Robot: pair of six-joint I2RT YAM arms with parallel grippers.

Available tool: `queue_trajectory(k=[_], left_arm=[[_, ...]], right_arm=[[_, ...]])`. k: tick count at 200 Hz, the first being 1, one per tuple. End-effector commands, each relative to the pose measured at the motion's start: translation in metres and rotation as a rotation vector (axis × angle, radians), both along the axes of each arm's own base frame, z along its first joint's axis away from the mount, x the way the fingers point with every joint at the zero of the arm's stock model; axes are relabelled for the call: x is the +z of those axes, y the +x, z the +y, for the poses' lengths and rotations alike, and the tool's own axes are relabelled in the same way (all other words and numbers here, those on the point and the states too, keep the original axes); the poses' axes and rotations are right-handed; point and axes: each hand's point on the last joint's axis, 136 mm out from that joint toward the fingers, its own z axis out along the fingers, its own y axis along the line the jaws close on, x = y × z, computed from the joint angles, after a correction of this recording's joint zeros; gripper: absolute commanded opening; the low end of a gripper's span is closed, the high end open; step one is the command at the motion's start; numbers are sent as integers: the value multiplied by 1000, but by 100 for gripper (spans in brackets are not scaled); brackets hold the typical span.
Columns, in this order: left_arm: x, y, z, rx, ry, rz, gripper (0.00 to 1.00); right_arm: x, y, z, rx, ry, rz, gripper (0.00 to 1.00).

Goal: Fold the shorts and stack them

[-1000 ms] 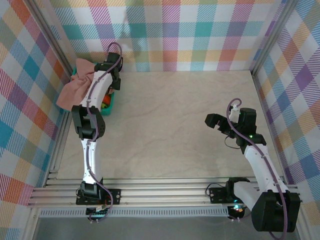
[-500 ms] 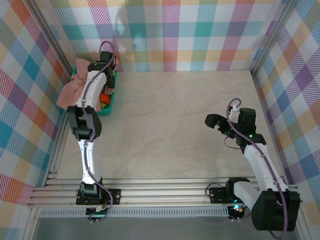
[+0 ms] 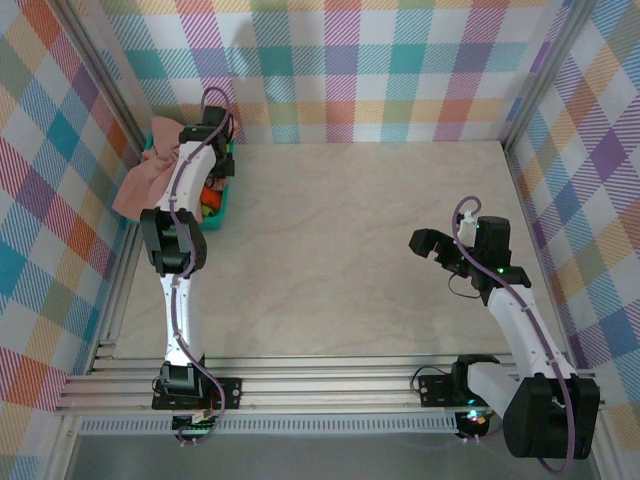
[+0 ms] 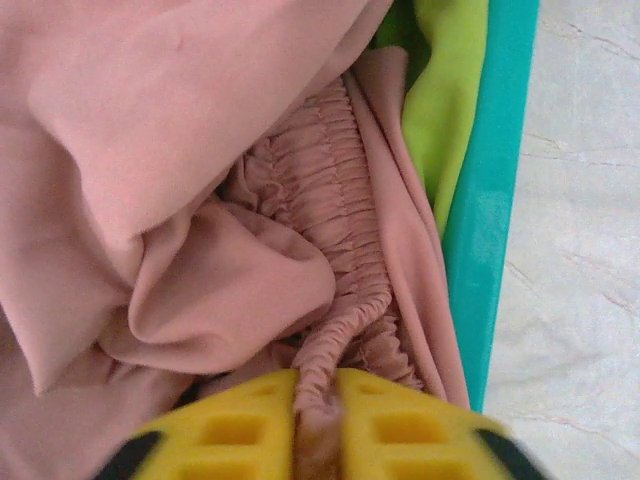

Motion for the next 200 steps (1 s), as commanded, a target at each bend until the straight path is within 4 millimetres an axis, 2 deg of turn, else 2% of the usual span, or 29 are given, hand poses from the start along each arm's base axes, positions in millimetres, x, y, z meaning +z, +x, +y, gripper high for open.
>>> queue_trajectory(k=[1, 15, 37, 63, 94, 124, 148, 171, 186, 200], left_arm=[[26, -1, 9, 19, -7, -37, 2], [57, -1, 8, 24, -18, -107, 0], [119, -4, 1, 13, -75, -263, 0], [210, -19, -20, -37, -211, -496, 0], [313, -48, -40, -90, -340, -779, 0], [393, -79, -59, -158, -463, -997, 0], [443, -103, -97, -296, -587, -1112, 0], [479, -129, -148, -467, -693, -1175, 0], [490, -142, -182, -561, -758, -1186, 0], [491, -152, -212, -638, -812, -1169, 0]], right_arm=[[4, -2, 3, 9, 10, 2, 99], [7, -2, 3, 10, 11, -9, 99], [12, -3, 4, 10, 16, -28, 99], [23, -2, 3, 9, 12, -68, 99], [36, -2, 2, 4, 10, -110, 99], [46, -1, 2, -6, 16, -148, 100], [56, 0, 1, -14, 21, -184, 99], [65, 1, -2, -26, 4, -216, 99], [72, 2, -3, -26, -7, -229, 99], [76, 3, -4, -26, -22, -229, 99]])
